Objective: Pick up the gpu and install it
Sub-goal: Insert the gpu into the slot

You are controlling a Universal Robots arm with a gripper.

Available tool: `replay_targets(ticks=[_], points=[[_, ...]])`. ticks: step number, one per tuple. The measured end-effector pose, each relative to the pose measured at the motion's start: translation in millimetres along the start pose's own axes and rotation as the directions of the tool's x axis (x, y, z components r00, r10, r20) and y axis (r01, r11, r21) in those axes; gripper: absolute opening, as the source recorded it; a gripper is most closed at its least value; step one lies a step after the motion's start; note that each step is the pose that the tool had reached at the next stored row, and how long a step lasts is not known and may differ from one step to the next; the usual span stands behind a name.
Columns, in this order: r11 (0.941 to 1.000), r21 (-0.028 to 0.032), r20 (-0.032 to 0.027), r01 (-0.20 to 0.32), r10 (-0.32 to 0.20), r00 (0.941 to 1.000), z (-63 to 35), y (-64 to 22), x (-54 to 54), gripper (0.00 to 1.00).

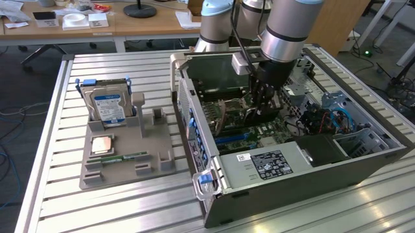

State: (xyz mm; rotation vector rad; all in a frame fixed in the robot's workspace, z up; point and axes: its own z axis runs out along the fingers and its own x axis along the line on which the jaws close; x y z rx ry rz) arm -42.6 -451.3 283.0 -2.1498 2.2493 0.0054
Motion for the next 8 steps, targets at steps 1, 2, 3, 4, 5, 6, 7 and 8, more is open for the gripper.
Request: replay_targets(ticks=[1, 2, 3, 4, 5, 6, 7, 8], points=[[1.0000, 0.0001, 0.0002, 0.000, 0.000, 1.0000, 0.1, 1.1, 0.0, 0.27], [1.0000, 0.0001, 0.0002, 0.000, 0.000, 1.0000, 0.1, 1.9, 0.0, 0.27], [1.0000, 0.0001, 0.0001, 0.000, 0.000, 1.0000, 0.1, 2.1, 0.1, 0.27], [1.0000, 0.0000, 0.0000, 0.000, 0.000, 1.0000, 0.1, 2.2, 0.1, 0.27], [1.0000, 0.0000, 0.0000, 0.000, 0.000, 1.0000, 0.4, 2.5, 0.2, 0.27], [1.0000, 0.0001, 0.0001, 0.000, 0.000, 1.0000, 1.2, 2.8, 0.2, 0.27], [1.0000, 0.0000, 0.0001, 0.000, 0.000, 1.0000, 2.1, 3.0, 0.2, 0.27], [1.0000, 0.0000, 0.0000, 0.000, 0.000, 1.0000, 3.3, 3.0, 0.2, 0.27]])
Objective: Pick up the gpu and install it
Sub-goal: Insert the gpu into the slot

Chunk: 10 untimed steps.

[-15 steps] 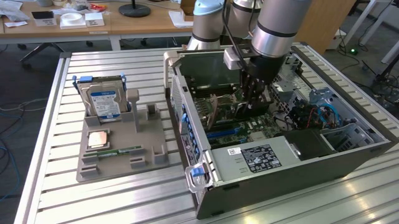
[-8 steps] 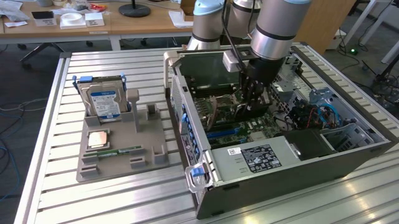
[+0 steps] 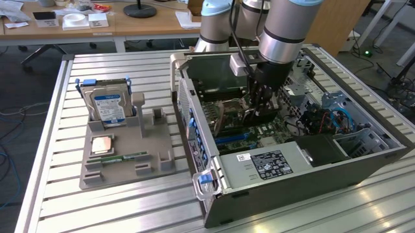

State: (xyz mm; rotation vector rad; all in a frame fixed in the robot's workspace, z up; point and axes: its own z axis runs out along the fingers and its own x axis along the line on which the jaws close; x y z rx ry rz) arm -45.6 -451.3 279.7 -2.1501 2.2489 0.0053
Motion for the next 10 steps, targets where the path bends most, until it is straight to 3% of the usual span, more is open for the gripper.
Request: replay_targets(ticks=[10], points=[[1.0000, 0.0001, 0.0000, 0.000, 0.000, 1.0000, 0.9, 5.1, 0.2, 0.27]])
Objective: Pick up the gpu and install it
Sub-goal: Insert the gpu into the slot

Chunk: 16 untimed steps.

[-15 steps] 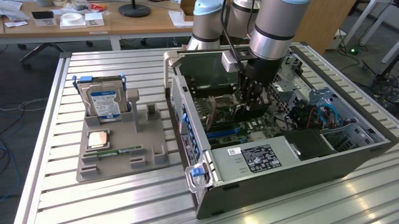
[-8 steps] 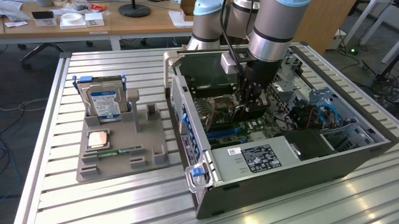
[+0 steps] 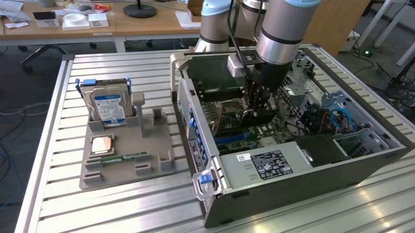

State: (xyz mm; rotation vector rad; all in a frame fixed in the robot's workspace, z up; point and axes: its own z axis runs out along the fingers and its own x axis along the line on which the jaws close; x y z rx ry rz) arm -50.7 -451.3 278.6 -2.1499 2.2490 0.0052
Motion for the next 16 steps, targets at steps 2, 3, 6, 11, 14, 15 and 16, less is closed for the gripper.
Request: replay_targets(ticks=[2, 3, 6, 11, 14, 15, 16], points=[[1.0000, 0.0001, 0.0001, 0.000, 0.000, 1.0000, 0.0, 1.2, 0.0, 0.27], [1.0000, 0.0000, 0.0001, 0.000, 0.000, 1.0000, 0.0, 1.3, 0.1, 0.27], [1.0000, 0.0000, 0.0000, 0.000, 0.000, 1.0000, 0.0, 1.3, 0.1, 0.27], [1.0000, 0.0032, 0.0001, 0.000, 0.000, 1.0000, -0.1, 4.0, 0.2, 0.27], [1.0000, 0.0061, 0.0003, 0.000, 0.000, 1.0000, -0.1, 5.4, 0.2, 0.27], [1.0000, 0.0083, 0.0004, 0.000, 0.000, 1.0000, -0.1, 6.2, 0.3, 0.27], [0.9999, 0.0104, 0.0005, 0.000, 0.000, 1.0000, -0.1, 6.9, 0.3, 0.27]])
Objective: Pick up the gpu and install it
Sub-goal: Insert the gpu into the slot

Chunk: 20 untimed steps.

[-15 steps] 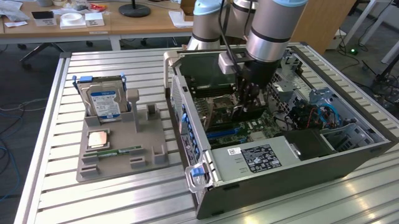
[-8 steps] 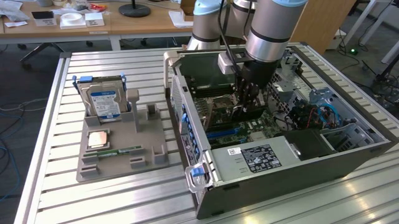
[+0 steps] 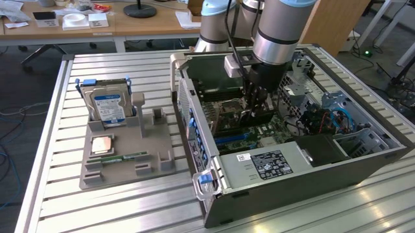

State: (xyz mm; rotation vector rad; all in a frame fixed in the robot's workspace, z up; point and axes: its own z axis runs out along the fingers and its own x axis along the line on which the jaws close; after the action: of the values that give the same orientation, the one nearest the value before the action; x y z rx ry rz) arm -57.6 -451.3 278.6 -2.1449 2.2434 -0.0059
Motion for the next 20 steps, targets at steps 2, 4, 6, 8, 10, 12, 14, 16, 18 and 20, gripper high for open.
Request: replay_targets(ticks=[2, 4, 6, 8, 10, 12, 14, 16, 18, 20], points=[[1.0000, 0.0004, 0.0001, 0.000, 0.000, 1.0000, 0.0, 0.0, 0.0, 0.27], [1.0000, 0.0004, 0.0001, 0.000, 0.000, 1.0000, 0.0, 0.0, 0.0, 0.27], [1.0000, 0.0008, 0.0001, 0.000, 0.000, 1.0000, 0.0, 1.6, 0.1, 0.27], [1.0000, 0.0020, 0.0000, 0.000, 0.000, 1.0000, -0.1, 3.6, 0.1, 0.27], [1.0000, 0.0020, 0.0002, 0.000, 0.000, 1.0000, -0.1, 4.1, 0.1, 0.27], [1.0000, 0.0021, 0.0001, 0.000, 0.000, 1.0000, -0.1, 4.7, 0.2, 0.27], [1.0000, 0.0027, 0.0001, 0.000, 0.000, 1.0000, -0.2, 6.6, 0.4, 0.27], [1.0000, 0.0037, 0.0002, 0.000, 0.000, 1.0000, -0.2, 8.6, 0.4, 0.27], [1.0000, 0.0038, 0.0002, 0.000, 0.000, 1.0000, -0.2, 8.8, 0.3, 0.27], [1.0000, 0.0038, 0.0002, 0.000, 0.000, 1.0000, -0.2, 8.8, 0.4, 0.27]])
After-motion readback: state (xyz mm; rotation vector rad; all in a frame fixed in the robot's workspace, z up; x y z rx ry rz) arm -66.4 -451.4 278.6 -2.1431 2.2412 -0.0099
